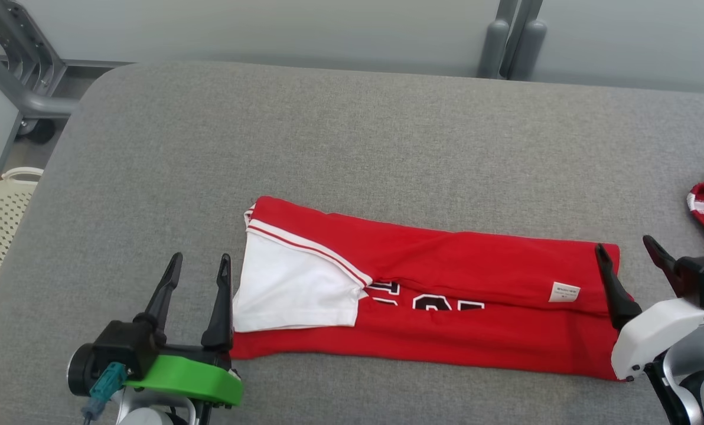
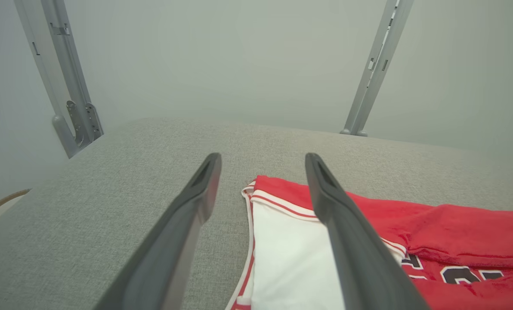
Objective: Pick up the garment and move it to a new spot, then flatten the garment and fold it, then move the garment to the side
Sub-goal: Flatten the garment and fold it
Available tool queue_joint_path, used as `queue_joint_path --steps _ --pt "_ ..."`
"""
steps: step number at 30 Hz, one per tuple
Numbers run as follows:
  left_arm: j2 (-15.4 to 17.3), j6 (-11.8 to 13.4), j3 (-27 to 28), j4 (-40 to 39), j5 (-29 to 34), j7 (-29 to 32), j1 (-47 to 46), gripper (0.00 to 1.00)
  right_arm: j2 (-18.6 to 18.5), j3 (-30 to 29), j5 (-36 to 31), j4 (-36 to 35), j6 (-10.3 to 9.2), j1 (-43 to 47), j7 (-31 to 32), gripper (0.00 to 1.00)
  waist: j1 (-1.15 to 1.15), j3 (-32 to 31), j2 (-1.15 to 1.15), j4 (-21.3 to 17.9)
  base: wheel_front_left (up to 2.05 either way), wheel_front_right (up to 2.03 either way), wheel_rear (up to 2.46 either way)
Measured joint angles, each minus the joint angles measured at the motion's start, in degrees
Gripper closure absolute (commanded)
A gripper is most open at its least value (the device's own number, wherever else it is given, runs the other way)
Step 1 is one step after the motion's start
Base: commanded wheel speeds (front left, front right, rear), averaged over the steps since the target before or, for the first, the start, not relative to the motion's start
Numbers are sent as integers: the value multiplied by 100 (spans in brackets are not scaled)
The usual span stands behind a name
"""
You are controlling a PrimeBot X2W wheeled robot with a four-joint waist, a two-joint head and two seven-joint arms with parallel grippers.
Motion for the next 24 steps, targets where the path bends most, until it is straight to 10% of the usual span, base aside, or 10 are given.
queue_joint_path --steps 24 --pt "-869 -1103 1362 282 1194 -4 435 0 857 -510 -954 1223 0 341 -2097 0 0 -430 0 -431 0 0 0"
